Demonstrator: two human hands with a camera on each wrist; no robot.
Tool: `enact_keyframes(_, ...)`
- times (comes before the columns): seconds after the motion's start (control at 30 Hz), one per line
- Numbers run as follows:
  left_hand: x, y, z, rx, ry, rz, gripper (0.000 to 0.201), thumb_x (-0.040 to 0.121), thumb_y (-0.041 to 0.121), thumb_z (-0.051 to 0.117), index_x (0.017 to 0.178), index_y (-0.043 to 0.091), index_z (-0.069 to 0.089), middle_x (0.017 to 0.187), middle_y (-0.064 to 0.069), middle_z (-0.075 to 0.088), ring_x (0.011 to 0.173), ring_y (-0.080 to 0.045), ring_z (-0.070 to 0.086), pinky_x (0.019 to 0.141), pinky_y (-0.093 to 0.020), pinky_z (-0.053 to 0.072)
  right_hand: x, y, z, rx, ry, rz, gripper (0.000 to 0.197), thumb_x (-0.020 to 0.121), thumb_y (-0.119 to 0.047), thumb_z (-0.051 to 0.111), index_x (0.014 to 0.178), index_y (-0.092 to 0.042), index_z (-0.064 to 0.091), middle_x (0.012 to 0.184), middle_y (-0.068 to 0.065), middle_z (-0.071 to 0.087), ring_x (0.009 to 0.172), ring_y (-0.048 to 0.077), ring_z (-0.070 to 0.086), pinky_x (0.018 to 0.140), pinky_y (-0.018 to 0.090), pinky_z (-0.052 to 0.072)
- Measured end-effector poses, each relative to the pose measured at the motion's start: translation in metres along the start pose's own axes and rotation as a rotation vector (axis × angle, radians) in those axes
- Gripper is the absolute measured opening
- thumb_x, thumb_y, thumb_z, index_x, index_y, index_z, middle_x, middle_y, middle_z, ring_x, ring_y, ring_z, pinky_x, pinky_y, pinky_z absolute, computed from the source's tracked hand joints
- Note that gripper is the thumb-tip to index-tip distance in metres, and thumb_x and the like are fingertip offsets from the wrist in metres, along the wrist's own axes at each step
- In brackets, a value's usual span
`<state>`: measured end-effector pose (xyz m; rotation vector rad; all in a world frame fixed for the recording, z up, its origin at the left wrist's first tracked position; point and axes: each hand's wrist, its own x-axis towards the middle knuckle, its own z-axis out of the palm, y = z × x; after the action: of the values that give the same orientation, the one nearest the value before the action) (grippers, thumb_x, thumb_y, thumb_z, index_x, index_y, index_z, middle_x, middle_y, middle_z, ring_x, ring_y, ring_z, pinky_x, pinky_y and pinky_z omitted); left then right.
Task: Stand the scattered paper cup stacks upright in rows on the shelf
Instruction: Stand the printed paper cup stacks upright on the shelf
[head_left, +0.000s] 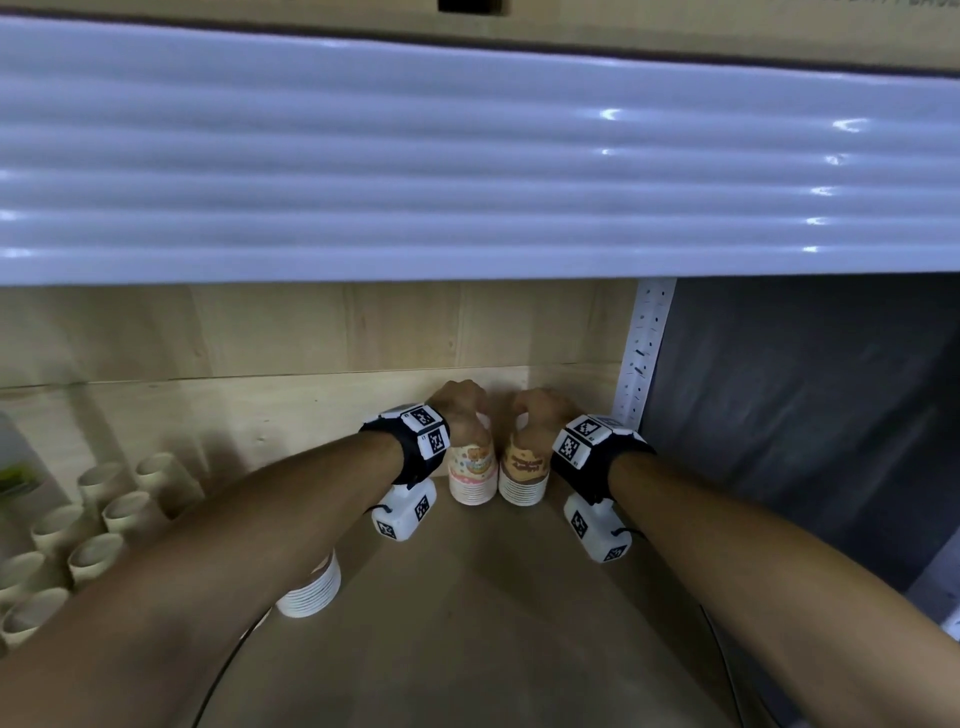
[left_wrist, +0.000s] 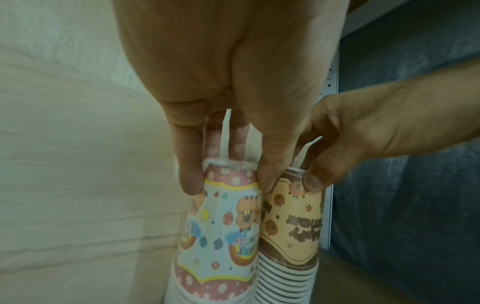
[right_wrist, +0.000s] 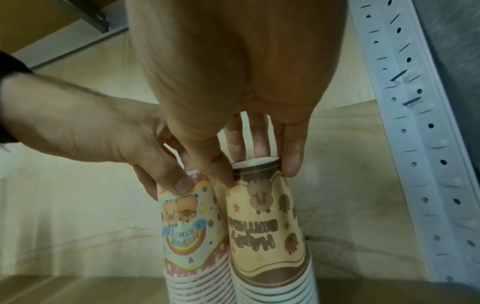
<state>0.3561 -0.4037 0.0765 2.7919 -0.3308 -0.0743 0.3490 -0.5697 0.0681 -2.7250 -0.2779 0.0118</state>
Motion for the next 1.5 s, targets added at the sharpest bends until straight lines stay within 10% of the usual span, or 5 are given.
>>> enact_keyframes(0.53, 0.008, 0.000, 0.005, -0.054, -0.013, -0.042, 0.045, 0.078, 0.022, 0.078, 0.120, 0.012, 0.066, 0.122, -0.006, 0.062, 0.108, -0.025, 0.060, 0.076, -0.028, 0.049, 0.029, 0.013, 0.013, -0.014, -0.059, -0.100, 0.011, 0.083, -0.021, 0.067, 0.081, -0.024, 0.056, 0.092, -0.001, 0.064, 0.096, 0.024, 0.064, 0.077, 0.024, 0.042)
enact_keyframes(1.03, -0.033, -0.022, -0.038, -0.007, -0.081, -0.089, 0.068, 0.083, 0.020, 0.077, 0.143, 0.019, 0.044, 0.143, -0.005, 0.046, 0.126, -0.025, 0.050, 0.096, -0.031, 0.042, 0.012, -0.012, -0.003, -0.030, 0.009, -0.095, 0.036, 0.084, -0.022, 0.063, 0.120, -0.017, 0.061, 0.125, 0.005, 0.062, 0.112, 0.025, 0.060, 0.092, 0.033, 0.049)
enact_keyframes(1.5, -0.127, -0.129, -0.097, 0.127, -0.071, -0.395, 0.051, 0.076, 0.028, 0.081, 0.122, 0.027, 0.058, 0.110, 0.005, 0.049, 0.098, -0.019, 0.050, 0.078, -0.027, 0.042, -0.013, -0.149, 0.041, -0.004, -0.094, -0.376, 0.045, 0.081, -0.029, 0.070, 0.125, -0.024, 0.059, 0.134, 0.001, 0.052, 0.119, 0.020, 0.053, 0.092, 0.027, 0.043)
